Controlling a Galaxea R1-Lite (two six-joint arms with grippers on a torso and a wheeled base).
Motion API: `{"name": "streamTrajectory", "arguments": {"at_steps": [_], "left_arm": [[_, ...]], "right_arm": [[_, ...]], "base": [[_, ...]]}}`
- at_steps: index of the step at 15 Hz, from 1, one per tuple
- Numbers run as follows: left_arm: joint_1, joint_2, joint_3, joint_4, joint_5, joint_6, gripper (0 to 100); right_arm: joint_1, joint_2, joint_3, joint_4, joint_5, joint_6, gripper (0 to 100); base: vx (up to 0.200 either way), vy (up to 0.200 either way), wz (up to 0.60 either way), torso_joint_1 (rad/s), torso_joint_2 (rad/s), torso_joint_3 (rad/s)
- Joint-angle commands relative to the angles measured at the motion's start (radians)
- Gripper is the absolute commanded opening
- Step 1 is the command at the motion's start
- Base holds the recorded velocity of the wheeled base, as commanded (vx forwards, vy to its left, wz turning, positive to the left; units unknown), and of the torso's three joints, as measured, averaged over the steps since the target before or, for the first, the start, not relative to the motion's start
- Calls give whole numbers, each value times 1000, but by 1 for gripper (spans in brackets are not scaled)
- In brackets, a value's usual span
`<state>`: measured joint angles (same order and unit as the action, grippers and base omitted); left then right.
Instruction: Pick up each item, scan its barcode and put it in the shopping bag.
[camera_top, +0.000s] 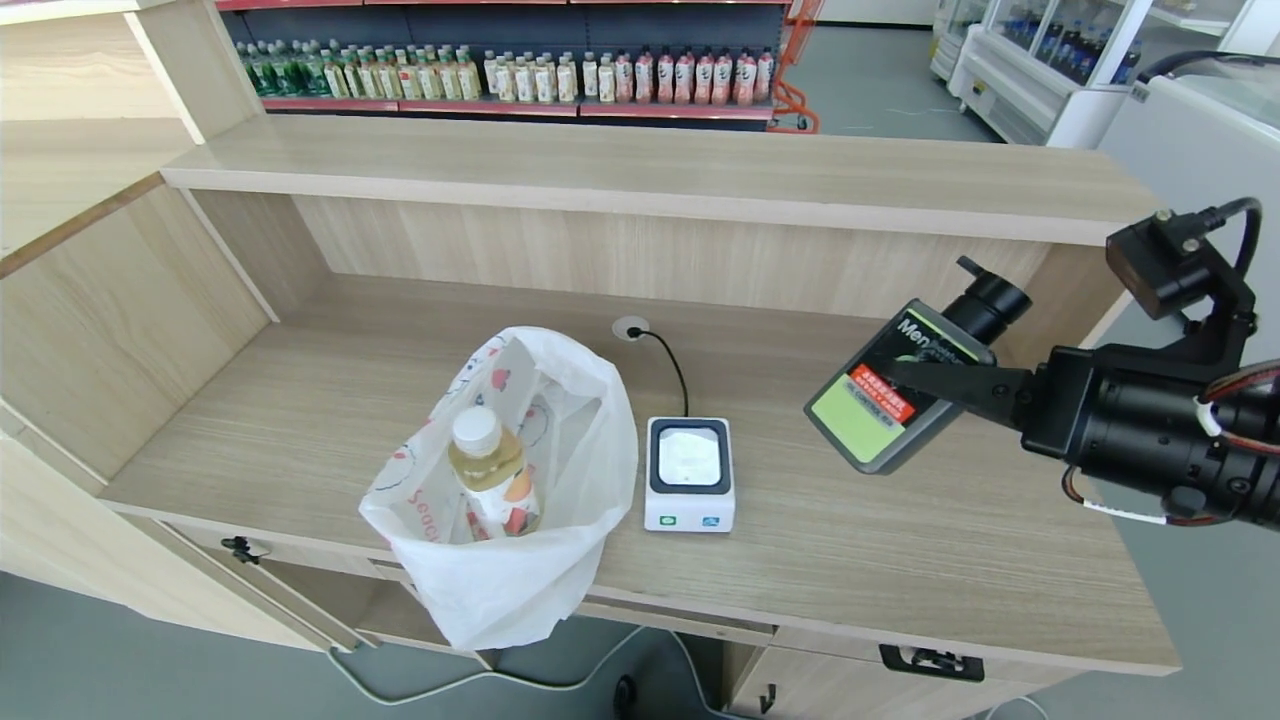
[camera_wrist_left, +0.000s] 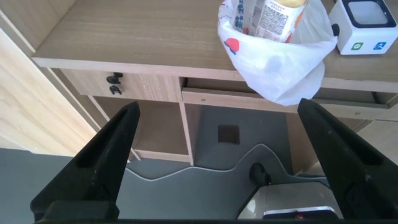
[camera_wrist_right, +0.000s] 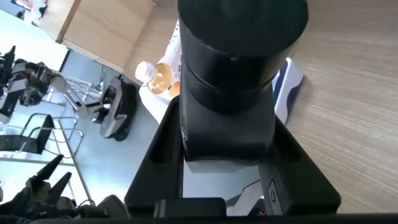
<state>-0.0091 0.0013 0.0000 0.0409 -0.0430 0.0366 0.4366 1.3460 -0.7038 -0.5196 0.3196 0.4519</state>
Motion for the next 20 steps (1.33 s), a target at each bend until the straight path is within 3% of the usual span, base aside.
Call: {"name": "streamTrajectory", "arguments": {"at_steps": [1,4,6,9,20], "left_arm": [[0,-1,0,1,0,0,100],[0,0,0,1,0,0,100],[0,0,0,1,0,-3,100],[0,0,0,1,0,-1,100],[0,0,0,1,0,2,100]], "right_arm": [[-2,16,6,1,-5,-6,0],[-24,108,-32,-7,-109,-15,0],[-45,217,-77,-40,-240,-13,0],[-68,318,-115,-88,-318,-12,0],[-52,366,-94,-100,-317,-12,0]], "base": [[0,200,0,7,2,2],[0,200,0,2,4,7],[0,200,0,5,7,2],[0,0,0,0,0,0],[0,0,0,0,0,0]]}}
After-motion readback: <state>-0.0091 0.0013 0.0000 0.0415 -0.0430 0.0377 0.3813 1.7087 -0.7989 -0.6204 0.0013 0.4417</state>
